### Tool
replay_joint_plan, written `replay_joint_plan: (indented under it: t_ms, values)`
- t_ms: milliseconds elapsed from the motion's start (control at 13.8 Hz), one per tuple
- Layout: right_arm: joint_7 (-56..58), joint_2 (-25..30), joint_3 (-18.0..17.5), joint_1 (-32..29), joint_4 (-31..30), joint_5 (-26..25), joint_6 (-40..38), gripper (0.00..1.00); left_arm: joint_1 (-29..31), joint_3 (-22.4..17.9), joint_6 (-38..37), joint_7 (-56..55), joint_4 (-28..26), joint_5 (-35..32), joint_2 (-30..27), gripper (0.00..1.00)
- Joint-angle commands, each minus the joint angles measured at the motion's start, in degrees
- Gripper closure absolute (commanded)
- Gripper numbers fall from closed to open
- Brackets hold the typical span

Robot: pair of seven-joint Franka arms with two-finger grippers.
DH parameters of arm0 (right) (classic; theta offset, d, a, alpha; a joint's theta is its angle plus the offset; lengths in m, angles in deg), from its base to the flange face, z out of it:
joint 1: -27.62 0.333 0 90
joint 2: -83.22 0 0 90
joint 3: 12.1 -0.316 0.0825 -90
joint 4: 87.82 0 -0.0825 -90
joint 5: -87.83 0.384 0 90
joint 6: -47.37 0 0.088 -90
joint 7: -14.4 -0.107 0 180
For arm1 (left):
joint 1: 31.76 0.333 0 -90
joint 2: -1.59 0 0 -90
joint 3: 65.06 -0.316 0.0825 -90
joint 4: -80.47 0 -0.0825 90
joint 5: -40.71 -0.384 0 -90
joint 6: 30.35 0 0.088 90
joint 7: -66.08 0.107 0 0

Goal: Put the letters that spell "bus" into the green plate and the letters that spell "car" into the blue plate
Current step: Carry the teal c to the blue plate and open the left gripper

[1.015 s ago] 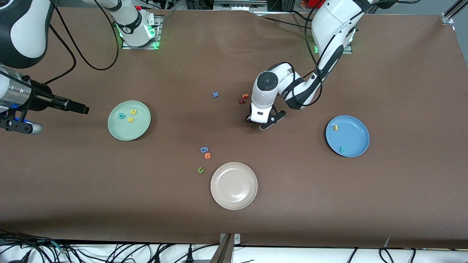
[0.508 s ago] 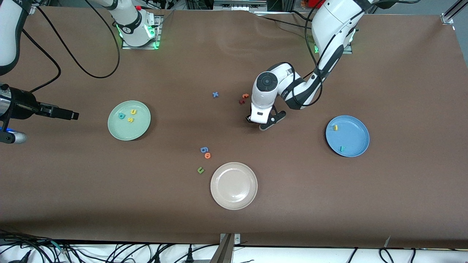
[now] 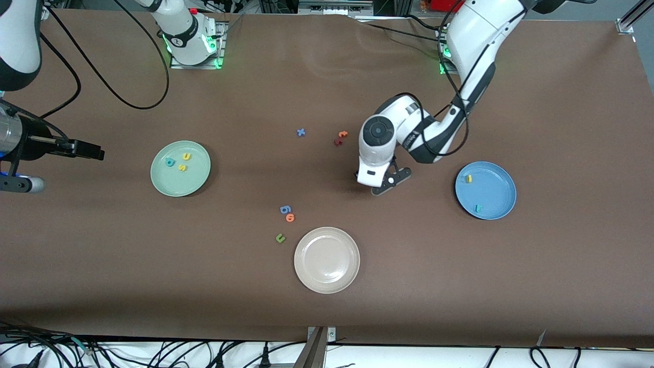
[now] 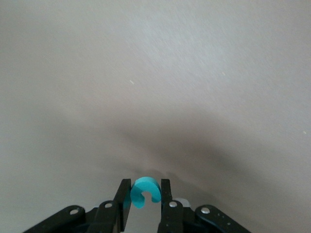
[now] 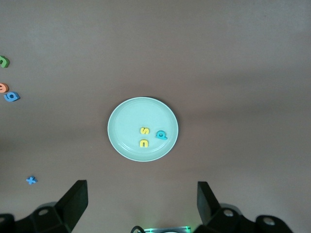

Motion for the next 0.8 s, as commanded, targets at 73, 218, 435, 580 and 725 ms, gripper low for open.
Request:
replay_joint_plan:
  t_ms: [73, 218, 435, 580, 725]
  values:
    - [-0.6, 6.0, -2.8, -2.1, -8.2, -2.3, 5.5, 0.01, 5.7, 0.2, -16.0, 17.8, 8.4, 5.0, -1.5, 0.81]
    - [-0.6, 10.1, -5.3, -3.1, -14.0, -5.4, 11.1, 0.01, 9.6, 0.2, -21.2, 28.1, 10.7, 5.7, -1.9, 0.81]
    - [0.3, 11.7, -6.2, -3.8, -15.4, -6.2, 12.5, 0.01, 16.2, 0.1, -23.7, 47.5, 11.1, 5.5, -2.8, 0.82]
    - [0.2, 12.0, -6.1, -3.7, -16.3, -6.2, 13.5, 0.0, 20.2, 0.0, -23.7, 57.8, 11.0, 5.1, -2.8, 0.81]
    - [0.2, 10.6, -6.1, -3.3, -15.5, -6.5, 13.8, 0.0, 22.7, -0.5, -23.3, 64.8, 11.0, 3.3, -2.2, 0.81]
